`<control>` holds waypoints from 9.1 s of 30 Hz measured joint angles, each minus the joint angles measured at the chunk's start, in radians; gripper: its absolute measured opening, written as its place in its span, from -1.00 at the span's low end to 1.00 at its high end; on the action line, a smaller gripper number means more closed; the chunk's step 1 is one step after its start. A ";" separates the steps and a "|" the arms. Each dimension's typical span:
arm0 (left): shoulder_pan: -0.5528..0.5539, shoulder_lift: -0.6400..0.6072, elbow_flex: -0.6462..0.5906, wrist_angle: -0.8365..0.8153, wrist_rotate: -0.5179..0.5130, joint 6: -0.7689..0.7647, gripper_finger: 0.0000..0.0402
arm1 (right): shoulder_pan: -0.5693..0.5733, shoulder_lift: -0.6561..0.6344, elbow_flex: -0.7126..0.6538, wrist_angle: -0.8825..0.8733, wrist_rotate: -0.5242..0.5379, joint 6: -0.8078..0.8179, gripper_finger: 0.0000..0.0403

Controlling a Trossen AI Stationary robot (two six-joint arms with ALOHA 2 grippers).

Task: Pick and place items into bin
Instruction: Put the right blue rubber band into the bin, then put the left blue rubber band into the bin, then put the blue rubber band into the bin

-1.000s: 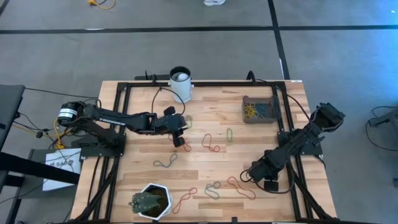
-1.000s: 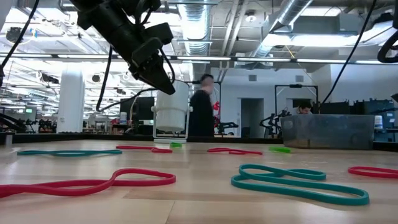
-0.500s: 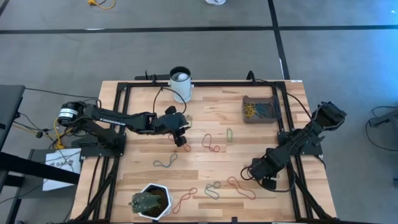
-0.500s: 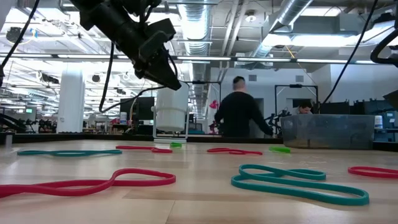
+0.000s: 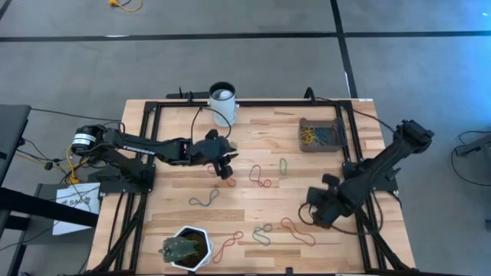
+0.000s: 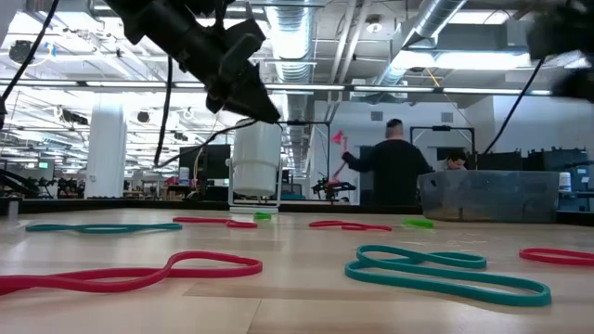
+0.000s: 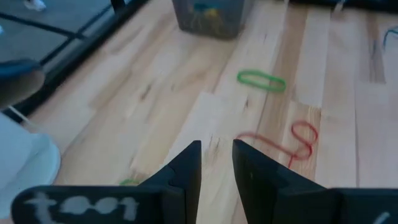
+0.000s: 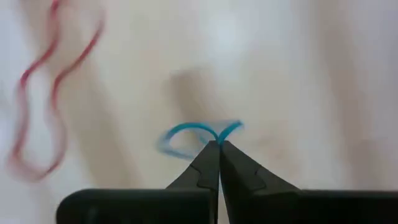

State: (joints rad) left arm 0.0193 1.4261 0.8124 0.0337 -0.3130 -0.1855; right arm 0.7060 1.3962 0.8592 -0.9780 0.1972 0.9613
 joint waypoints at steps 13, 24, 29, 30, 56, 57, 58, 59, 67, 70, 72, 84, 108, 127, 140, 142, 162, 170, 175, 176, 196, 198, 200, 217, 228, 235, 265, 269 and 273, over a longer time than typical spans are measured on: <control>0.000 -0.001 0.000 0.044 -0.009 0.004 -0.59 | -0.283 -0.208 0.096 -0.464 0.762 0.026 -1.00; 0.000 -0.001 0.000 0.032 -0.009 0.003 -0.59 | -0.797 -0.271 0.081 -0.362 0.612 -0.232 -1.00; 0.000 -0.001 0.000 0.029 -0.009 -0.042 -0.59 | -0.991 -0.249 -0.006 -0.171 0.396 -0.424 -1.00; 0.000 -0.001 0.000 0.028 -0.009 -0.043 -0.59 | -1.019 -0.242 -0.027 -0.129 0.393 -0.445 -1.00; -0.008 -0.001 0.000 -0.106 -0.010 -0.143 -0.59 | -1.229 0.157 -0.079 0.087 0.373 -0.528 -0.86; -0.008 -0.001 0.000 -0.106 -0.010 -0.146 -0.59 | -1.231 0.164 -0.081 0.074 0.377 -0.529 -0.82; -0.008 -0.001 0.000 -0.108 -0.011 -0.149 -0.59 | -1.232 0.169 -0.082 0.077 0.382 -0.530 -0.79; -0.010 -0.001 0.000 -0.111 -0.011 -0.151 -0.59 | -1.232 0.170 -0.081 0.082 0.379 -0.529 -0.76; -0.012 -0.001 0.000 -0.113 -0.018 -0.152 -0.59 | -1.233 0.129 -0.080 0.074 0.377 -0.577 -0.63; -0.012 -0.001 0.000 -0.114 -0.018 -0.152 -0.59 | -1.233 0.120 -0.080 0.075 0.356 -0.582 -0.62; -0.012 -0.001 0.000 -0.114 -0.018 -0.152 -0.59 | -1.232 0.120 -0.080 0.075 0.313 -0.610 -0.62; -0.013 -0.001 0.000 -0.114 -0.014 -0.164 -0.59 | -1.175 0.120 -0.060 0.161 0.235 -0.700 -0.62; -0.061 -0.001 0.000 -0.137 -0.004 -0.236 -0.59 | -0.892 0.120 0.253 -0.131 0.425 -0.720 -0.62; -0.138 -0.001 0.000 -0.603 0.354 -0.298 -0.59 | -0.438 -0.436 0.127 0.217 0.372 -0.610 -0.62; -0.241 0.214 0.002 -0.473 0.248 -0.407 -0.59 | -0.114 -0.399 -0.347 1.077 0.274 -0.602 -0.62; -0.238 0.249 0.008 -0.465 0.244 -0.425 -0.59 | -0.096 -0.367 -0.353 1.150 0.276 -0.602 -0.62; -0.229 0.275 0.042 -0.509 0.184 -0.588 -0.97 | -0.025 -0.342 -0.357 1.192 0.276 -0.726 -0.62; -0.229 0.205 0.192 -0.526 0.122 -0.478 -1.00 | -0.061 -0.368 -0.356 1.177 0.275 -0.673 -0.62; -0.201 0.192 0.367 -0.553 0.054 -0.344 -1.00 | -0.051 -0.426 -0.356 1.181 0.272 -0.673 -0.62; -0.190 0.191 0.406 -0.549 0.041 -0.309 -1.00 | -0.045 -0.440 -0.356 1.181 0.272 -0.673 -0.62; 0.209 0.419 0.585 0.353 0.449 -0.047 -1.00 | 0.190 -0.578 -0.355 1.379 0.273 -0.905 -0.62; 0.236 0.492 0.627 0.400 0.492 -0.070 -1.00 | 0.199 -0.584 -0.355 1.376 0.273 -0.927 -0.62; 0.257 0.571 0.702 0.399 0.517 -0.085 -1.00 | 0.205 -0.586 -0.355 1.376 0.273 -0.937 -0.62; 0.289 1.199 1.483 0.216 0.570 -0.049 -1.00 | 0.202 -0.577 -0.355 1.346 0.279 -0.954 -0.62; 0.296 1.212 1.475 0.080 0.509 0.002 -1.00 | 0.202 -0.557 -0.356 1.304 0.276 -0.890 -0.62; 0.294 1.212 1.475 0.068 0.509 0.045 -0.95 | 0.202 -0.556 -0.356 1.299 0.276 -0.849 -0.62; 0.296 1.213 1.514 -0.068 0.618 -0.046 -0.33 | 0.202 -0.556 -0.356 1.300 0.276 -0.848 -0.62; 0.302 1.163 1.527 -0.001 0.667 -0.035 -0.33 | 0.202 -0.557 -0.356 1.286 0.275 -0.847 -0.62; 0.309 1.077 1.543 -0.012 0.729 0.002 -0.33 | 0.202 -0.557 -0.356 1.264 0.275 -0.846 -0.62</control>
State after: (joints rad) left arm 0.3281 2.5032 2.3549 0.0219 0.4159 -0.1831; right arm 0.9077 0.8394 0.5035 0.2857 0.4722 0.1148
